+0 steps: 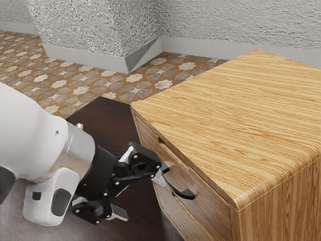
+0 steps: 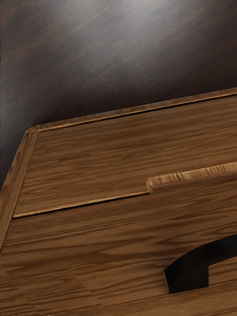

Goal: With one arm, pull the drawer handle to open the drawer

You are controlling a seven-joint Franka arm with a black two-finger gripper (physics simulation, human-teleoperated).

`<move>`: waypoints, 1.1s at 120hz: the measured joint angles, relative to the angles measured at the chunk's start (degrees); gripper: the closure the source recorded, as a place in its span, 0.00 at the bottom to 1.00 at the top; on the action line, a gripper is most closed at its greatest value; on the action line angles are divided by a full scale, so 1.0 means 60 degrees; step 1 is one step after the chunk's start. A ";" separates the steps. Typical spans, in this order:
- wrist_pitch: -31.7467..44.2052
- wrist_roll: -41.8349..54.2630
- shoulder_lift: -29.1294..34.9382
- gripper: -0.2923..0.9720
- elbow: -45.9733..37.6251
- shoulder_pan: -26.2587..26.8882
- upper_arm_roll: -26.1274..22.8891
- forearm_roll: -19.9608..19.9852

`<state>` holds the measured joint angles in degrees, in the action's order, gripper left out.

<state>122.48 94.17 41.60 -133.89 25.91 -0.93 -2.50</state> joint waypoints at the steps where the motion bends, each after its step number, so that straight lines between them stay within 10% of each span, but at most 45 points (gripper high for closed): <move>1: 0.0005 -0.0013 -0.0005 0.23 0.0000 -0.0002 -0.0001 0.0005; 132: 0.0908 -0.1039 -0.0692 0.23 -0.0291 -0.0554 -0.0006 0.0079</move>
<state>127.93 87.94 37.45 -135.64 22.59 -0.97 -2.02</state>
